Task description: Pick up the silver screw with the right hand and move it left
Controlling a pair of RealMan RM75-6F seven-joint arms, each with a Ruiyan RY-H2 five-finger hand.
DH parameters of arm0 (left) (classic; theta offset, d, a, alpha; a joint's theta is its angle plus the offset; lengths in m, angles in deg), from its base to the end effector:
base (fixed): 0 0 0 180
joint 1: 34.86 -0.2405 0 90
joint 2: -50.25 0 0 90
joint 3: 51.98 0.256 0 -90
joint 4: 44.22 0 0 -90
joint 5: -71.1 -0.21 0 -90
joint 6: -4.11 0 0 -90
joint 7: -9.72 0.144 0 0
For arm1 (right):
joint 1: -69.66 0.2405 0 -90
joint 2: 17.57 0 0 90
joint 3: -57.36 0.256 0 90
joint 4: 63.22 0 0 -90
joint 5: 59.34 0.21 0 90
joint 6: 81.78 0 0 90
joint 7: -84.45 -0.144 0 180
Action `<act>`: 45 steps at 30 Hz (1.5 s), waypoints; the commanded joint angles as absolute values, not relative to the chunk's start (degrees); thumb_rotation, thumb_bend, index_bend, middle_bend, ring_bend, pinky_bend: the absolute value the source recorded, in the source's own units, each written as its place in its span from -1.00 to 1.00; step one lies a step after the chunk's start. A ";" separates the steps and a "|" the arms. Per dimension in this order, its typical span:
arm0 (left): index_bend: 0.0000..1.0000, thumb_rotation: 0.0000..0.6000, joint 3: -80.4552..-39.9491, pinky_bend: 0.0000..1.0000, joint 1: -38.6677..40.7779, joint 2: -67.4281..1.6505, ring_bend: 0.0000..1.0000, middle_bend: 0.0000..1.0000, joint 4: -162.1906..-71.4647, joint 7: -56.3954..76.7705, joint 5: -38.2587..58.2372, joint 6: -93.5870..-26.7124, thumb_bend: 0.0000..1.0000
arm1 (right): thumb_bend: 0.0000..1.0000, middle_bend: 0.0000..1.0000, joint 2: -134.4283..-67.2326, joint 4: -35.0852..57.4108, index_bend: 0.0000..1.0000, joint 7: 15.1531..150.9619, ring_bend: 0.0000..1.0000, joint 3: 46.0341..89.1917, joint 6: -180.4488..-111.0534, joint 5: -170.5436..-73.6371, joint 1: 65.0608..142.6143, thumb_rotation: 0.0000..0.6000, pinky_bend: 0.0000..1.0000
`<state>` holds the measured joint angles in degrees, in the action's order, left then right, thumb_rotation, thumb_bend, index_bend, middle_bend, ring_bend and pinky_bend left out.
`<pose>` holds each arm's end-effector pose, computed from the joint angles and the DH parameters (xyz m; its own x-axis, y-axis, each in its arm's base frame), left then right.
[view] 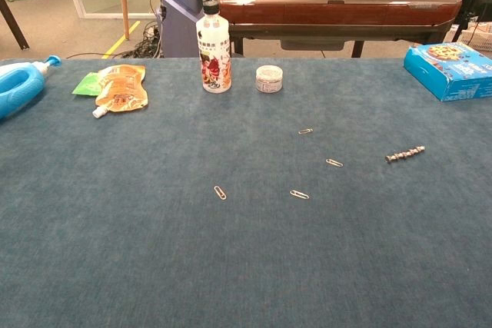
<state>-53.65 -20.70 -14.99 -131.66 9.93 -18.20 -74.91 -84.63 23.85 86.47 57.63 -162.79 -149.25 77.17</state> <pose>-0.2946 0.2272 0.1414 0.4797 0.0459 0.8762 0.8631 -0.2044 -0.4618 -0.3155 -0.1862 0.1318 0.4783 -0.0898 0.8736 -0.8760 -0.1190 0.4674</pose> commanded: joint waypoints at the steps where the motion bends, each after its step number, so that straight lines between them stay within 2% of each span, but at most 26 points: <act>1: -1.00 1.00 -53.73 -1.00 -20.86 -14.86 -1.00 -1.00 -131.73 9.63 -18.18 -75.28 -0.27 | -0.32 -1.00 -84.69 23.81 -1.00 86.54 -1.00 57.59 -162.63 -149.21 77.21 1.00 -1.00; 8: -1.00 1.00 -54.00 -1.00 -21.07 -14.63 -1.00 -1.00 -131.47 8.90 -18.25 -76.12 -0.27 | -0.32 -1.00 -84.82 24.18 -1.00 85.94 -1.00 57.65 -161.31 -148.61 77.71 1.00 -1.00; 21: -1.00 1.00 -54.63 -1.00 -21.52 -14.46 -1.00 -1.00 -131.54 8.69 -16.18 -76.04 -0.27 | -0.32 -1.00 -83.10 23.41 -0.99 80.97 -1.00 60.49 -150.26 -143.16 83.75 1.00 -1.00; 29: -1.00 1.00 -54.95 -1.00 -21.65 -14.37 -1.00 -1.00 -131.67 8.84 -15.63 -76.16 -0.27 | -0.30 -1.00 -84.76 19.41 -0.82 76.73 -1.00 61.76 -142.73 -141.42 88.73 1.00 -1.00; 37: -1.00 1.00 -55.01 -1.00 -21.87 -14.08 -1.00 -1.00 -131.67 8.00 -15.79 -76.53 -0.27 | -0.29 -1.00 -87.29 16.05 -0.76 74.70 -1.00 62.52 -140.11 -140.46 91.22 1.00 -1.00; 45: -1.00 1.00 -55.07 -1.00 -21.91 -14.06 -1.00 -1.00 -131.60 7.85 -15.83 -76.60 -0.27 | -0.29 -1.00 -89.07 13.15 -0.58 73.74 -1.00 62.77 -136.95 -139.90 93.91 1.00 -1.00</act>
